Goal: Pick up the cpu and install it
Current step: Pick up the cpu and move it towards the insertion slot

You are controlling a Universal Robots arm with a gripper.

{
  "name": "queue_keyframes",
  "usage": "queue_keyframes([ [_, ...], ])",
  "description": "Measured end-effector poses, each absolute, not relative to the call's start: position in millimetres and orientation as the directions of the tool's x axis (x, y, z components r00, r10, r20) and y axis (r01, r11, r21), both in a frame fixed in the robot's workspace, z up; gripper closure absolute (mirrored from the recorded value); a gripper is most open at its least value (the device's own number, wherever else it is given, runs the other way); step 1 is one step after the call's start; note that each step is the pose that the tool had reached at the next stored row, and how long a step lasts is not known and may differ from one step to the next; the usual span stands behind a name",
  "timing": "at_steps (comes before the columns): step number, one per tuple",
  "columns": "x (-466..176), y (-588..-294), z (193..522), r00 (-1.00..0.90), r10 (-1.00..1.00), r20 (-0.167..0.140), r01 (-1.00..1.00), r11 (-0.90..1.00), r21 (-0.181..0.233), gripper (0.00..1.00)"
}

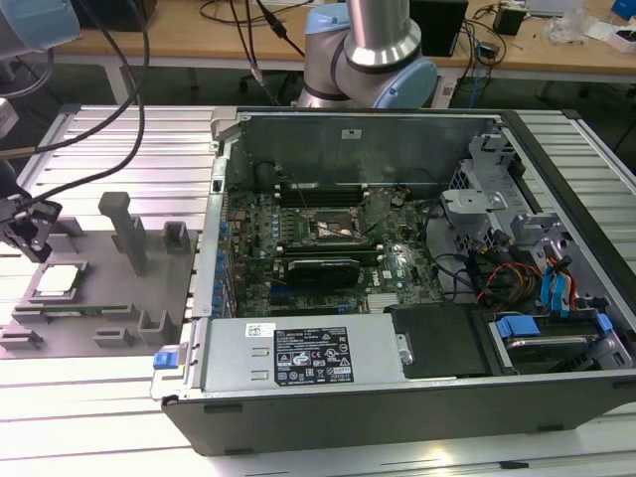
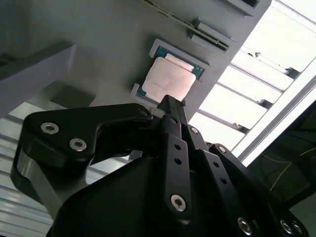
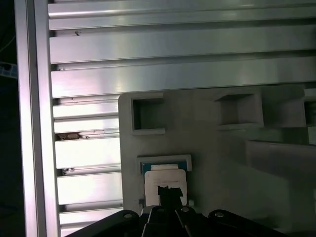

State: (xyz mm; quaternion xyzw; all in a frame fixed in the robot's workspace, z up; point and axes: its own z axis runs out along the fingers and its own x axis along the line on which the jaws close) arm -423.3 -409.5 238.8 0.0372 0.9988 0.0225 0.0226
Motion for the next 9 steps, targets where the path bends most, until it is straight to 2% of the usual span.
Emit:
queue_keyframes([
  [9, -423.6, -414.1, 221.9, -0.997, 0.071, -0.043, 0.069, 0.997, 0.047, 0.89],
])
